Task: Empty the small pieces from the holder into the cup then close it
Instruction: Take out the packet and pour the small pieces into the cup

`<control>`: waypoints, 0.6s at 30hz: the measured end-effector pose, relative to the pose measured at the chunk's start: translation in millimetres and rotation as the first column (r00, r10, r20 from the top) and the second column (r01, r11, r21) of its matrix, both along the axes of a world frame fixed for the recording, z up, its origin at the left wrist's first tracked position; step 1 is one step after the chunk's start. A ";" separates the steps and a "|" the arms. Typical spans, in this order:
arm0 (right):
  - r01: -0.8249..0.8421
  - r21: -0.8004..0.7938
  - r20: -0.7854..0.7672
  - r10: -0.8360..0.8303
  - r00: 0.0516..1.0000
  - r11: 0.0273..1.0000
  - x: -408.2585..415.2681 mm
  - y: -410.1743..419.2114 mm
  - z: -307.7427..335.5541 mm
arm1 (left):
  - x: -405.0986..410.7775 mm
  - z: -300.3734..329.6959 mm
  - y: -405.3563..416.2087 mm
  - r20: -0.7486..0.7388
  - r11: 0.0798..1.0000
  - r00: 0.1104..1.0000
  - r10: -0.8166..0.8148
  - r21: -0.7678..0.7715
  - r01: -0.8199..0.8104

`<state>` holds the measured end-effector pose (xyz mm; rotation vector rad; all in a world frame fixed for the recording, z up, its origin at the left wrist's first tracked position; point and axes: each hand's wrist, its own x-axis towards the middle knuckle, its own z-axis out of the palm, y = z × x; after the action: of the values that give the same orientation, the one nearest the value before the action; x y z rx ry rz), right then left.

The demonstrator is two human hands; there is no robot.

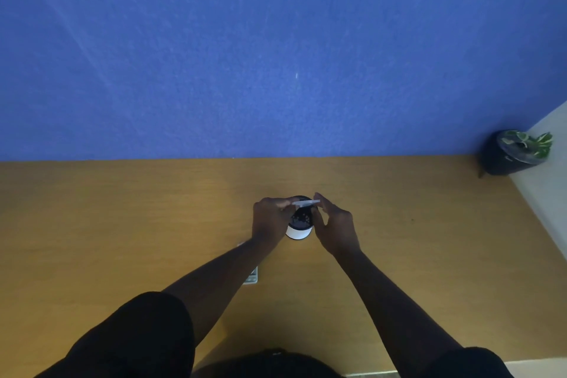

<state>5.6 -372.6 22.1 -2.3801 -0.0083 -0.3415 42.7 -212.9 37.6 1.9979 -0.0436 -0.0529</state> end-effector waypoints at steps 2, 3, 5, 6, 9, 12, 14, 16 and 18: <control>0.052 0.038 -0.011 -0.051 0.999 0.998 2.3 -1.1 2.1 | 1.0 -0.6 0.7 -0.006 1.000 1.000 -0.005 -0.022 0.005; 0.046 0.035 -0.011 -0.045 0.999 0.998 3.4 -1.3 3.5 | 1.4 -0.2 1.0 -0.002 1.000 1.000 -0.012 -0.026 0.012; 0.011 0.034 0.003 -0.011 1.000 0.999 5.3 -0.2 7.5 | 2.4 3.6 2.8 0.004 0.999 1.000 -0.025 -0.025 0.025; 0.007 0.051 0.003 -0.007 1.000 0.999 6.5 0.6 10.0 | 3.3 5.7 4.3 0.003 0.999 1.000 -0.030 -0.021 0.030; 0.026 0.095 -0.009 -0.025 1.000 0.995 11.9 3.9 16.5 | 7.7 11.0 9.5 0.004 0.999 0.999 -0.054 0.005 0.054; 0.028 0.081 -0.023 -0.026 0.999 0.996 17.6 12.2 25.5 | 12.8 15.8 17.4 -0.018 0.997 0.998 -0.055 0.047 0.055; 0.034 0.105 -0.059 -0.028 0.998 0.994 19.7 19.8 30.9 | 14.7 17.7 25.5 -0.047 0.998 0.998 -0.033 0.043 0.035; 0.030 0.112 -0.098 -0.019 0.995 0.993 21.5 28.5 35.0 | 15.7 18.7 33.7 -0.081 1.000 0.997 -0.010 0.014 0.011; 0.028 0.100 -0.136 -0.014 0.991 0.995 24.6 38.7 39.5 | 16.2 21.1 42.5 -0.178 0.995 0.984 0.020 -0.091 -0.037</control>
<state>30.1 -333.9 61.6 -2.2988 0.0951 -0.1851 58.9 -170.4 58.6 1.8918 0.0952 -0.2057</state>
